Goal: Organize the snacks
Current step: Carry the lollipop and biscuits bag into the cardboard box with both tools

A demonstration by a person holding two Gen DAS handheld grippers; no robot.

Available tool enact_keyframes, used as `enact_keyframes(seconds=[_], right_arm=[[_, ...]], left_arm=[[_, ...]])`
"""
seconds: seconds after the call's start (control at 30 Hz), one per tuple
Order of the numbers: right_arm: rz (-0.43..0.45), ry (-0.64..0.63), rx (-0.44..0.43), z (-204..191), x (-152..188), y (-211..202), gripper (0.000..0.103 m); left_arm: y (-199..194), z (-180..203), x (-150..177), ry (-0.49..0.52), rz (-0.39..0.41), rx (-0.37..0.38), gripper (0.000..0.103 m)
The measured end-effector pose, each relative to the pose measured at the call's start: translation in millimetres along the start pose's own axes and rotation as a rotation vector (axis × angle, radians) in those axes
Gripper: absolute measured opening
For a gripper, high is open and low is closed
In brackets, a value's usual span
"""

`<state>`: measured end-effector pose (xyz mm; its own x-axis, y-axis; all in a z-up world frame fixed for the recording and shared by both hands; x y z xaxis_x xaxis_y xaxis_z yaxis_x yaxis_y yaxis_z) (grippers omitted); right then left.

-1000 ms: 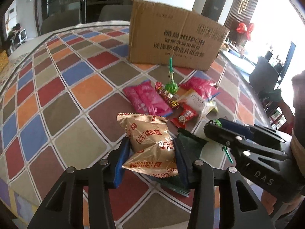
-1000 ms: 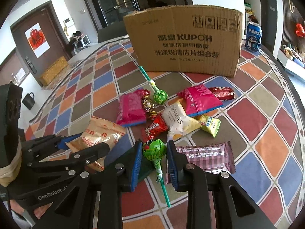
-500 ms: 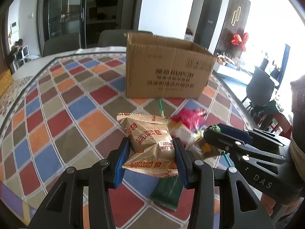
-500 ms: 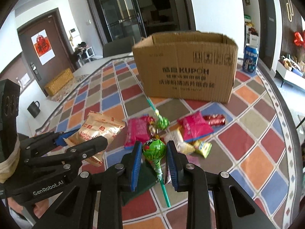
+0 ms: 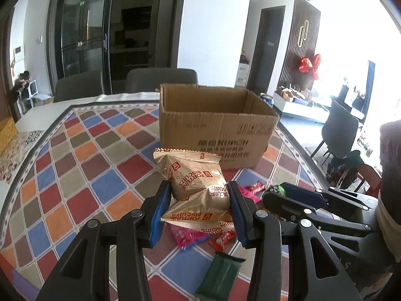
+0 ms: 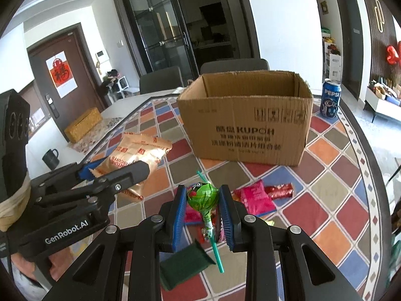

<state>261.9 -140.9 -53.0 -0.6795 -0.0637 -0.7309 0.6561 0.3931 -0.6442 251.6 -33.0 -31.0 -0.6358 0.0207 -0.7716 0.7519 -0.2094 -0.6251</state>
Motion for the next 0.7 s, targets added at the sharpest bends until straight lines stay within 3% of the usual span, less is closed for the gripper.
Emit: enact_keyframes(seconds=[0.37, 0.7], right_arm=[[0.033, -0.006, 0.006, 8.2, -28.0, -2.5, 0.028], [0.098, -0.026, 0.024, 16.4, -78.6, -9.1, 0.028]], left_arm=[[8.4, 6.0, -31.2, 0.013, 0.031, 0.010, 0.045], [13.8, 8.2, -79.4, 0.036, 0.074, 0.012, 0.045]])
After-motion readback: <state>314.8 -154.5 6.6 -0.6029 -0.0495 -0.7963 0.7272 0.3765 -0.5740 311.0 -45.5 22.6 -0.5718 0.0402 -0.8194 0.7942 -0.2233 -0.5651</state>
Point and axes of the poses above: each gripper's, at about its wrist camera, not at the fingertips, and y roughly the way its jaws point, z to its right, x to its underside, the point moved 8 cm from there along y, roughly the way its jaws point
